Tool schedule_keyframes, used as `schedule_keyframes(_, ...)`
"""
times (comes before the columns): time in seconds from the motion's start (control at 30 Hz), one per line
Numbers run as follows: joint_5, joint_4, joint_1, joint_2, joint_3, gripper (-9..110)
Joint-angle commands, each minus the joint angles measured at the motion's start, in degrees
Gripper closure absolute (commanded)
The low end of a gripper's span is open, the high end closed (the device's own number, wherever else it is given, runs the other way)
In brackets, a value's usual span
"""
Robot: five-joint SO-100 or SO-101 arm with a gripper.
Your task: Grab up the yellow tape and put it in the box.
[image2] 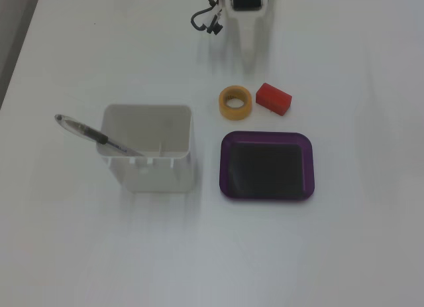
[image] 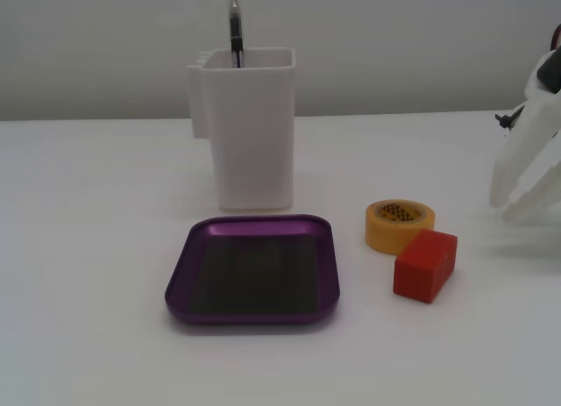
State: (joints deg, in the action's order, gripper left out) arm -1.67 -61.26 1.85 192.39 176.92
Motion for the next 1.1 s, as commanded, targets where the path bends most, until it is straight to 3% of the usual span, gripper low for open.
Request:
schedule_keyframes(0.0, 0.2, 0.6, 0.4, 5.4, 0.4, 102)
schedule_keyframes(1.07, -0.2, 2.7, 1.4, 4.8, -4.9, 102)
